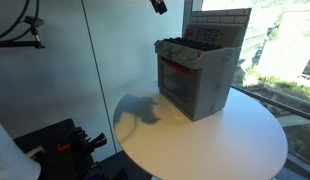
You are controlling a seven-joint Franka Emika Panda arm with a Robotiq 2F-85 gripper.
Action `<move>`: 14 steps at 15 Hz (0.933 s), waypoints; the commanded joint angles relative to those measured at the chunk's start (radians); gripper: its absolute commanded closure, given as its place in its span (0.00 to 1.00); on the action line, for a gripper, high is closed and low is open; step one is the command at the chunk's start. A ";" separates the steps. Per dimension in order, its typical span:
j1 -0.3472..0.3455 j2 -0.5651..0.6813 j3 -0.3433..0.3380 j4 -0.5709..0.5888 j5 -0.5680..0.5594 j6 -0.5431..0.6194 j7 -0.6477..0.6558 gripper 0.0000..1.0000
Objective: Turn the first knob from the right to the right.
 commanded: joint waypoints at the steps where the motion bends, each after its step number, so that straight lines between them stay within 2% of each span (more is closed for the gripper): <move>1: 0.009 0.005 -0.009 0.002 -0.008 -0.001 0.007 0.00; 7: 0.013 0.005 -0.008 -0.001 -0.008 -0.001 0.007 0.00; 14: 0.020 0.074 -0.040 0.007 0.024 0.121 -0.011 0.00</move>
